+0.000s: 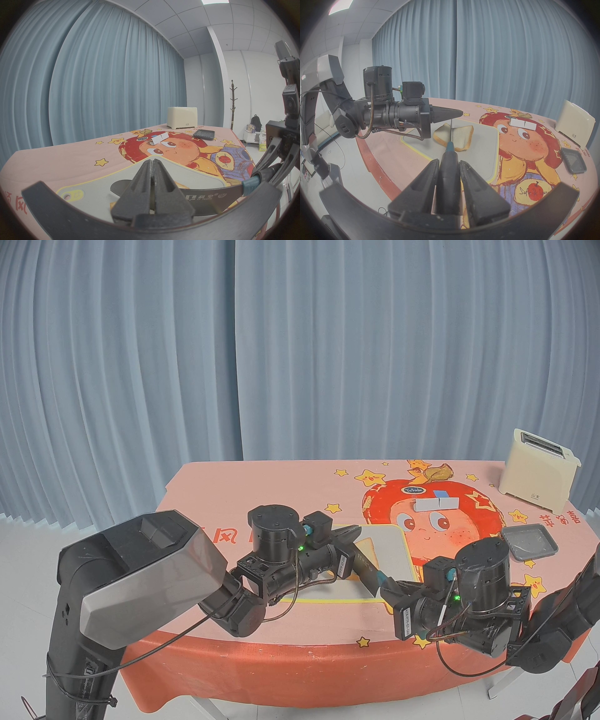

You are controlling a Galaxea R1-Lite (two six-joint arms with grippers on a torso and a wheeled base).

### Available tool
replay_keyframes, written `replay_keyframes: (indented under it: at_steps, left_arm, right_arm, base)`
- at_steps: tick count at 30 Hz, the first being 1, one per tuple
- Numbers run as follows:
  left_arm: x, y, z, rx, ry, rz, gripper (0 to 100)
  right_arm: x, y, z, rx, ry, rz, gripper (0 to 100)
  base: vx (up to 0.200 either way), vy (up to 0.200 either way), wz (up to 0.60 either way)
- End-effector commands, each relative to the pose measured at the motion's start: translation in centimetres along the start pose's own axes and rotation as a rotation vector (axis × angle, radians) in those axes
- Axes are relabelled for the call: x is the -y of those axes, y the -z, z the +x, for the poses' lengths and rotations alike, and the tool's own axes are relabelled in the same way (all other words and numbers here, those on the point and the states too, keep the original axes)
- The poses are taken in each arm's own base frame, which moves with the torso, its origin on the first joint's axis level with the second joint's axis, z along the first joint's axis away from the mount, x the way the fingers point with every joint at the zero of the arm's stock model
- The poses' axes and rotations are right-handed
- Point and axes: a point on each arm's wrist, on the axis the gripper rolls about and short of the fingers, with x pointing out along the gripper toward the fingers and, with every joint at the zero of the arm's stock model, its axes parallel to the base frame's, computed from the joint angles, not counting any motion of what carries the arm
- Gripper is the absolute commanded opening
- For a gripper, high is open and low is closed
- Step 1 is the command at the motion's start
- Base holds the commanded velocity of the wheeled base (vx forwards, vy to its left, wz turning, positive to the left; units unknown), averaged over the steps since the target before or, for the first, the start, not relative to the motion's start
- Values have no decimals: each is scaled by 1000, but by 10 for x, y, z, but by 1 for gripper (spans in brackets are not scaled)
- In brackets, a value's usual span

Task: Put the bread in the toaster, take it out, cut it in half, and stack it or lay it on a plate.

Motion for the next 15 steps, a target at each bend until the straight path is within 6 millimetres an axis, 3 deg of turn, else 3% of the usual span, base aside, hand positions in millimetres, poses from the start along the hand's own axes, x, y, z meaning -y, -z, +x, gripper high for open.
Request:
replay_keyframes:
  at_steps: [1, 9, 15]
  left_arm:
    - [1, -3, -1, 12, 3, 2, 0]
    - [0, -1, 0, 9, 1, 1, 0]
    - [0, -6, -1, 19, 1, 2, 0]
  right_arm:
    - [0, 0, 0, 1, 0, 1, 0]
    - [0, -13, -6, 59, -10, 17, 0]
    - [0, -7, -4, 29, -4, 9, 0]
  base:
    - [0, 0, 0]
    - [0, 0, 0]
    - [0, 0, 0]
